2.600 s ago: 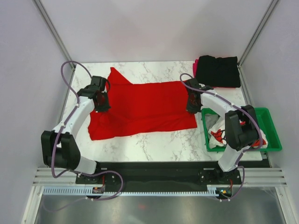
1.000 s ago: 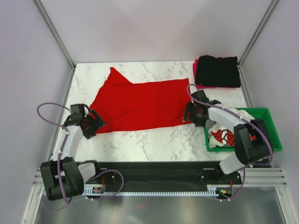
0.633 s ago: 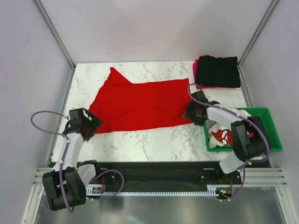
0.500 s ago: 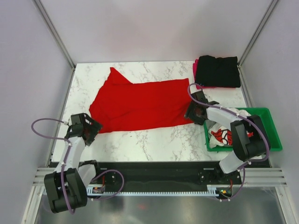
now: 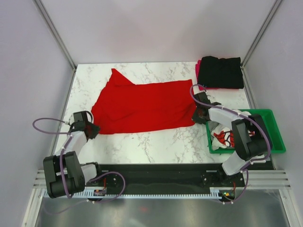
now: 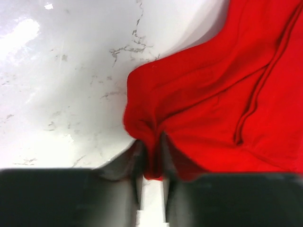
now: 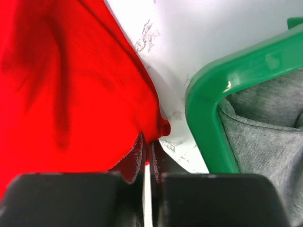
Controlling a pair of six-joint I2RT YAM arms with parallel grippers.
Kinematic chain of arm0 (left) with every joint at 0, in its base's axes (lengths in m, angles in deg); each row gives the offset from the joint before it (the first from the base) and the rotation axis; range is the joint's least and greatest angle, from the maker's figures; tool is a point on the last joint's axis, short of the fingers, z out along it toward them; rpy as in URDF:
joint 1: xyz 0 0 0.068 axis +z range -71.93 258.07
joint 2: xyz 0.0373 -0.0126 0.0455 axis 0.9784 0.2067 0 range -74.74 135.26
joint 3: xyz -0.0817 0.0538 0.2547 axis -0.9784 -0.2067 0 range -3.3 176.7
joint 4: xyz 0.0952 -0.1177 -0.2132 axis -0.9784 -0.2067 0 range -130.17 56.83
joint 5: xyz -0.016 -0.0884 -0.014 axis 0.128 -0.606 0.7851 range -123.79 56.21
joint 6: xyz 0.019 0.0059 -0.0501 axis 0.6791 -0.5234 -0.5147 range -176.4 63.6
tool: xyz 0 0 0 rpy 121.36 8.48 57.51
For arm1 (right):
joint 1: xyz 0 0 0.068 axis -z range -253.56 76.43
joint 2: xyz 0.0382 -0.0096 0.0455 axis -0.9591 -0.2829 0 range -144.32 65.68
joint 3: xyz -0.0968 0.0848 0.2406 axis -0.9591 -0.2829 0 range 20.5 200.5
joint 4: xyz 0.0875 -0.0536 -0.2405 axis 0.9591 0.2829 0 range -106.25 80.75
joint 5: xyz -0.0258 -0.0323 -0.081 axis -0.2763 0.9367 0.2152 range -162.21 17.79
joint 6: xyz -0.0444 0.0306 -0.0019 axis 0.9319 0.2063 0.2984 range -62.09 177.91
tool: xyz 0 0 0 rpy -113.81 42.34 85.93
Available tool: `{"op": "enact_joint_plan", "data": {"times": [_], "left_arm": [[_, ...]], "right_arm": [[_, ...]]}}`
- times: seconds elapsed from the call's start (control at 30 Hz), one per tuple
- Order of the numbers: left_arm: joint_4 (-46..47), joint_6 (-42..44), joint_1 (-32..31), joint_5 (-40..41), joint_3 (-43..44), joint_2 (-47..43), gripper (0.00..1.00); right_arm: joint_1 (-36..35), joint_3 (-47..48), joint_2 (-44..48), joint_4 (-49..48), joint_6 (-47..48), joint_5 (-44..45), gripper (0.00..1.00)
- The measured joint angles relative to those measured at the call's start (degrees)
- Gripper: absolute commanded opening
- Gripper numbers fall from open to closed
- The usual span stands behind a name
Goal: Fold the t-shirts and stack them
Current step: Fold the tshirt
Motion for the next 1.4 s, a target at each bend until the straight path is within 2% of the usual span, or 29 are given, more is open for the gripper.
{"op": "enact_joint_plan", "data": {"times": [0.03, 0.17, 0.23, 0.33, 0.43, 0.57, 0.67, 0.83, 1.0, 1.17, 1.23, 1.27, 1.3, 1.37, 1.4], "left_arm": [[-0.24, -0.13, 0.02, 0.09, 0.55, 0.46, 0.02], [-2.86, 0.11, 0.7, 0.2, 6.34, 1.75, 0.02], [-5.07, 0.35, 1.51, -1.2, 13.57, 4.28, 0.02], [-8.85, 1.31, 2.43, -3.67, 26.6, 9.22, 0.02], [-9.07, 2.45, 4.17, -5.18, 33.68, 7.67, 0.02], [-10.6, 3.3, 7.76, -8.07, 31.41, -0.2, 0.02], [-10.97, 3.39, 10.25, -9.7, 23.74, -5.7, 0.02], [-13.68, 3.37, 12.52, -9.73, 11.34, -7.26, 0.02], [-16.24, 3.54, 16.15, -10.54, 7.1, -7.23, 0.03], [-18.03, 4.55, 19.37, -12.26, 6.73, -10.01, 0.21], [-18.73, 4.81, 20.13, -12.24, 6.75, -12.07, 0.54], [-18.91, 5.07, 20.68, -12.2, 6.75, -13.16, 0.69], [-19.32, 5.07, 21.27, -12.31, 6.86, -14.16, 0.99], [-20.48, 5.33, 22.14, -13.07, 7.63, -15.58, 1.0], [-21.42, 5.42, 22.47, -14.05, 8.61, -15.98, 1.0]], "right_arm": [[0.02, 0.02, 0.0, 0.02, 0.09, 0.04, 0.0], [0.44, 2.05, -0.96, 2.1, 0.83, -0.31, 0.0], [0.92, 6.99, -3.23, 5.38, 1.75, -1.03, 0.0], [1.49, 19.52, -6.86, 10.78, 3.39, -1.57, 0.0], [2.25, 24.92, -4.44, 11.08, 3.85, -1.97, 0.0], [2.78, 20.57, 4.59, 10.43, 3.5, -3.74, 0.0], [2.16, 12.09, 9.57, 9.42, 2.95, -5.38, 0.0], [-0.85, -0.33, 9.03, 9.35, 2.25, -6.16, 0.0], [-1.68, -7.1, 10.95, 9.33, 1.36, -6.08, 0.0], [-1.7, -9.9, 16.98, 9.22, -0.55, -6.12, 0.0], [-1.7, -10.95, 19.19, 9.29, -1.4, -6.05, 0.02], [-1.68, -11.5, 20.11, 9.31, -1.6, -6.05, 0.05], [-1.68, -11.96, 20.94, 9.53, -1.84, -6.08, 0.27], [-1.62, -12.41, 22.73, 10.58, -2.64, -6.38, 0.76], [-1.62, -12.41, 23.56, 11.23, -2.34, -6.58, 0.98]]}}
